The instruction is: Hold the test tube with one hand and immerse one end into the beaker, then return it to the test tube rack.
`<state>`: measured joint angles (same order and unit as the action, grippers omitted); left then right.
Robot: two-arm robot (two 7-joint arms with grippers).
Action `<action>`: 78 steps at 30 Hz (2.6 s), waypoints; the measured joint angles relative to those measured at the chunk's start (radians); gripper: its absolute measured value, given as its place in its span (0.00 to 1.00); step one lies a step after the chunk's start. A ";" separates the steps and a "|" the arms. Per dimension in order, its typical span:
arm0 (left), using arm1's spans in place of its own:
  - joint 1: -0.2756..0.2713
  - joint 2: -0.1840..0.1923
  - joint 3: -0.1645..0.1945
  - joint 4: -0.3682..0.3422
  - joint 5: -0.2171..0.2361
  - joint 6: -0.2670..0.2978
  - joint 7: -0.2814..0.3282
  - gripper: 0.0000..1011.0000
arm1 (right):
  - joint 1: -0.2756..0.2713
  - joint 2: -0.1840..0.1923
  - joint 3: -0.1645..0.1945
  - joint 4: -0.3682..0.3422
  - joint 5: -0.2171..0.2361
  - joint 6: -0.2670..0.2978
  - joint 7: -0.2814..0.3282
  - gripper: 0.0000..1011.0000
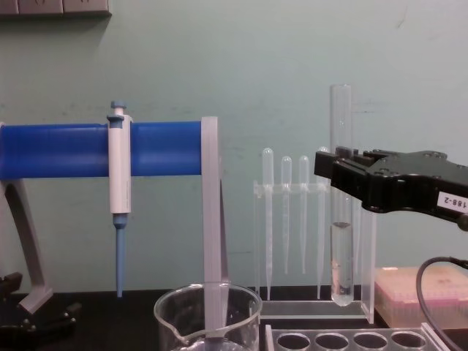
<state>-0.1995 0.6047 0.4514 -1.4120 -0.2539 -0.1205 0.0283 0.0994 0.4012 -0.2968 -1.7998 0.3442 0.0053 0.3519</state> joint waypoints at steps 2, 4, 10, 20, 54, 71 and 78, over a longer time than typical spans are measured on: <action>0.000 0.000 0.000 0.000 0.000 0.000 0.000 0.99 | -0.001 0.002 0.000 -0.004 -0.002 0.007 -0.001 0.23; 0.000 0.000 0.000 0.000 0.000 0.000 0.000 0.99 | -0.002 0.003 0.000 -0.005 -0.006 0.016 -0.005 0.23; 0.000 0.000 0.000 0.000 0.000 0.000 0.000 0.99 | -0.003 0.003 -0.001 -0.005 -0.006 0.016 -0.006 0.23; 0.000 0.000 0.000 0.000 0.000 0.000 0.000 0.99 | -0.002 0.002 -0.001 -0.005 -0.005 0.013 -0.006 0.23; 0.000 0.000 0.000 0.000 0.000 0.000 0.000 0.99 | -0.001 0.002 -0.001 -0.004 -0.004 0.011 -0.006 0.23; 0.000 0.000 0.000 0.000 0.000 0.000 0.000 0.99 | -0.001 0.002 -0.001 -0.004 -0.004 0.011 -0.006 0.23; 0.000 0.000 0.000 0.000 0.000 0.000 0.000 0.99 | -0.001 0.002 -0.001 -0.004 -0.004 0.011 -0.006 0.23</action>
<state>-0.1995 0.6047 0.4514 -1.4120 -0.2539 -0.1205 0.0283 0.0979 0.4036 -0.2977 -1.8034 0.3402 0.0161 0.3462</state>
